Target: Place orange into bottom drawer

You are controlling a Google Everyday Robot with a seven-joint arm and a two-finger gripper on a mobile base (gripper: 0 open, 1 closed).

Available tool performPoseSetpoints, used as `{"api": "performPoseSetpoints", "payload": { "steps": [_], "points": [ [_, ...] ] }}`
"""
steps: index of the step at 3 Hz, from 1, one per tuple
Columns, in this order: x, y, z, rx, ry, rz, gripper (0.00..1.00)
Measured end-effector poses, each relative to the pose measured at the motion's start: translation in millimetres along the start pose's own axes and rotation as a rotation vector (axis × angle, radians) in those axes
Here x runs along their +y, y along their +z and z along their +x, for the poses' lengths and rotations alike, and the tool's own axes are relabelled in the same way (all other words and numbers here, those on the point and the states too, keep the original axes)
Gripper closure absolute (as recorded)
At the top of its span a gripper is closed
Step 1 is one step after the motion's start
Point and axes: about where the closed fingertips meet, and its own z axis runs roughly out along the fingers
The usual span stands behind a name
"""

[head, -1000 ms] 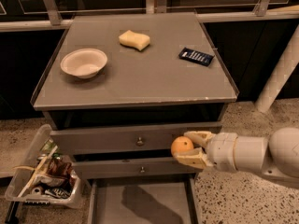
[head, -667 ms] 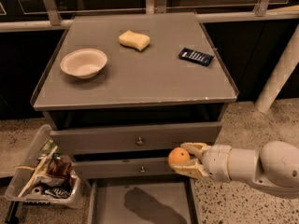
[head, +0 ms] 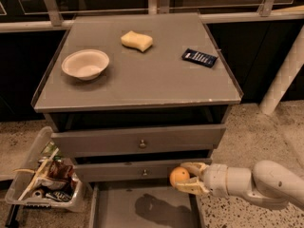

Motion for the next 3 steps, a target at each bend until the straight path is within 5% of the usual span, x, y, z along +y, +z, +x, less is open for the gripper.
{"api": "performPoseSetpoints", "payload": {
  "steps": [2, 3],
  "points": [
    [0, 13, 12, 0.000, 0.045, -0.030, 1.00],
    [-6, 37, 47, 0.010, 0.139, -0.051, 1.00]
  ]
}}
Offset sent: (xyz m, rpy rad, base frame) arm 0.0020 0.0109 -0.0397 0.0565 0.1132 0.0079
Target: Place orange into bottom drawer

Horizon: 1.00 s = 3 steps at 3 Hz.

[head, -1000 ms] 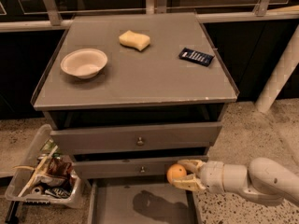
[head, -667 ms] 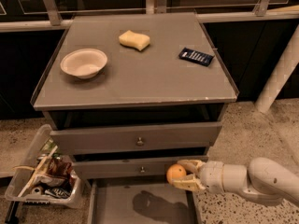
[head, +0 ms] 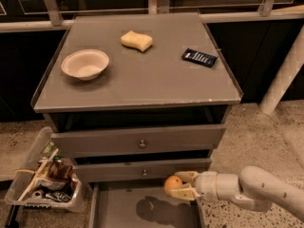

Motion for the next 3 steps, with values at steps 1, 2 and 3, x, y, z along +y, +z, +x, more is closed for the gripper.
{"api": "performPoseSetpoints", "payload": {
  "steps": [1, 2, 3],
  "points": [
    [-8, 24, 38, 0.022, 0.021, 0.024, 1.00],
    [-26, 41, 74, 0.001, 0.027, 0.088, 1.00],
    [-61, 87, 128, -0.042, 0.002, 0.152, 1.00]
  ]
}}
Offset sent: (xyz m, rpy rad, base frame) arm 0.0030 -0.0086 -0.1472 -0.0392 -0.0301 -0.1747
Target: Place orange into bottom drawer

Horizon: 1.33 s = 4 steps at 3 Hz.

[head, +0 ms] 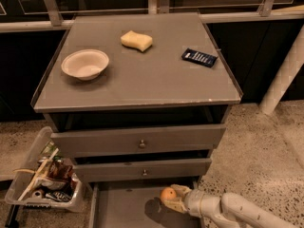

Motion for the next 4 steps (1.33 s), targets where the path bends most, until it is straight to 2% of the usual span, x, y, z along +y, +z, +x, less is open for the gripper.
{"api": "performPoseSetpoints", "payload": {
  "steps": [1, 2, 3, 4],
  "points": [
    [0, 1, 0, 0.000, 0.001, -0.002, 1.00],
    [-10, 21, 9, -0.005, 0.014, -0.025, 1.00],
    [-25, 55, 27, -0.005, 0.009, -0.060, 1.00],
    [-36, 78, 44, 0.004, -0.005, -0.068, 1.00]
  ]
}}
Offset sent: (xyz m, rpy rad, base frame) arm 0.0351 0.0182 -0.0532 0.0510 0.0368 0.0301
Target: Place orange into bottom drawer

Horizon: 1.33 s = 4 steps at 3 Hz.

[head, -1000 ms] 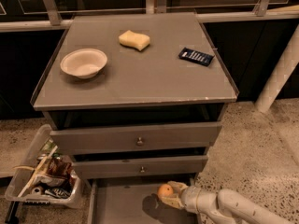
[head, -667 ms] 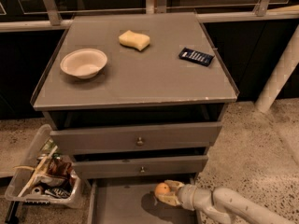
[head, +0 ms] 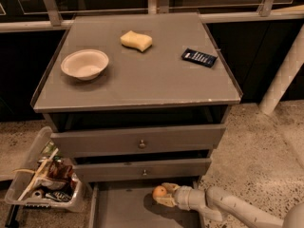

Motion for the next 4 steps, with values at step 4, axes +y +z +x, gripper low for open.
{"api": "performPoseSetpoints", "payload": {
  "steps": [4],
  "points": [
    [-34, 44, 56, 0.052, -0.070, 0.180, 1.00]
  ]
}}
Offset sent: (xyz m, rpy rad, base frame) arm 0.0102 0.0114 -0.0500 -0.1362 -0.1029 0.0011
